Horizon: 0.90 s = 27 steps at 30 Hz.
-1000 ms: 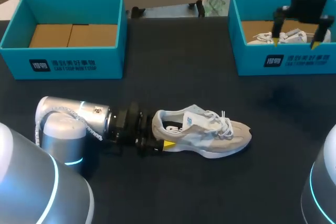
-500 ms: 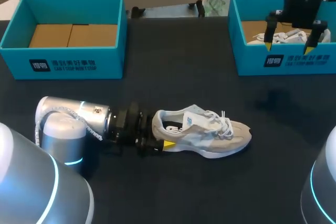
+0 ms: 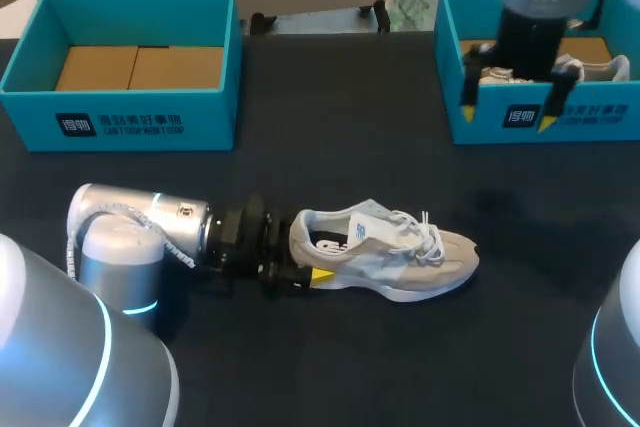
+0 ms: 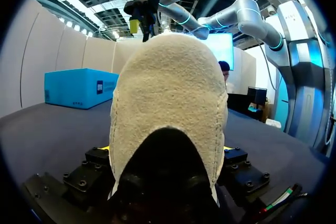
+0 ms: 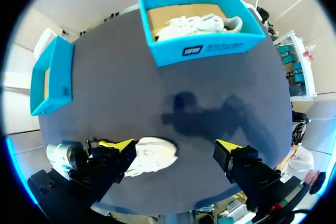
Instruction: Take the shoe out of the shoebox, open the shoe tongue, remove and reinsert the insole, then place the shoe into the shoebox
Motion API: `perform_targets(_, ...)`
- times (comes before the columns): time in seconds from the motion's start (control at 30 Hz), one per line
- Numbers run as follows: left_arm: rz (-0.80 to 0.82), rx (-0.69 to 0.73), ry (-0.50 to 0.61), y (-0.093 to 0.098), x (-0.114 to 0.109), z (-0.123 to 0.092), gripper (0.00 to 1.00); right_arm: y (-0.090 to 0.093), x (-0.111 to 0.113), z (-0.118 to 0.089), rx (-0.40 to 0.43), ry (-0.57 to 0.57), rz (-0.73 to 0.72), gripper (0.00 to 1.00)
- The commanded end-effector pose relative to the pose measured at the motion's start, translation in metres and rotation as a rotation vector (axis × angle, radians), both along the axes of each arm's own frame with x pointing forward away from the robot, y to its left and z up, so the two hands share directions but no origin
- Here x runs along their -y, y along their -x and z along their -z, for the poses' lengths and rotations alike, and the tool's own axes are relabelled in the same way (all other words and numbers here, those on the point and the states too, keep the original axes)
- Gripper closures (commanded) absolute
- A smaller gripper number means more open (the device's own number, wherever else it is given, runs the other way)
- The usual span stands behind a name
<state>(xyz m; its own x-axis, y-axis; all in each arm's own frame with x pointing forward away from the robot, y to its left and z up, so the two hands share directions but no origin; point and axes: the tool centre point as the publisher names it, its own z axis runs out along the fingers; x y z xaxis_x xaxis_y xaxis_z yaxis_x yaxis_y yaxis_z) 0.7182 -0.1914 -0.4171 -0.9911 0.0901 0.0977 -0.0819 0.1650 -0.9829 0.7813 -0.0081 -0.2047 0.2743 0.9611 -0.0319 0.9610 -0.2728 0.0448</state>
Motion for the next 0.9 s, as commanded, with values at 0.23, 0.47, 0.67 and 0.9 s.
perform_targets(0.23,-0.003,0.000,-0.001,0.001,0.001,0.000,1.00,0.029,-0.049,0.015,0.013,0.013,-0.002,0.00)
perform_targets(0.47,-0.003,0.000,-0.001,0.001,0.001,0.000,1.00,0.029,-0.049,0.015,0.013,0.013,-0.002,0.00)
perform_targets(0.67,-0.003,0.000,-0.001,0.001,0.001,0.000,1.00,0.029,-0.049,0.015,0.013,0.013,-0.002,0.00)
perform_targets(0.9,-0.003,0.000,-0.001,0.001,0.001,0.000,1.00,0.027,-0.062,0.015,0.012,0.049,-0.049,0.00)
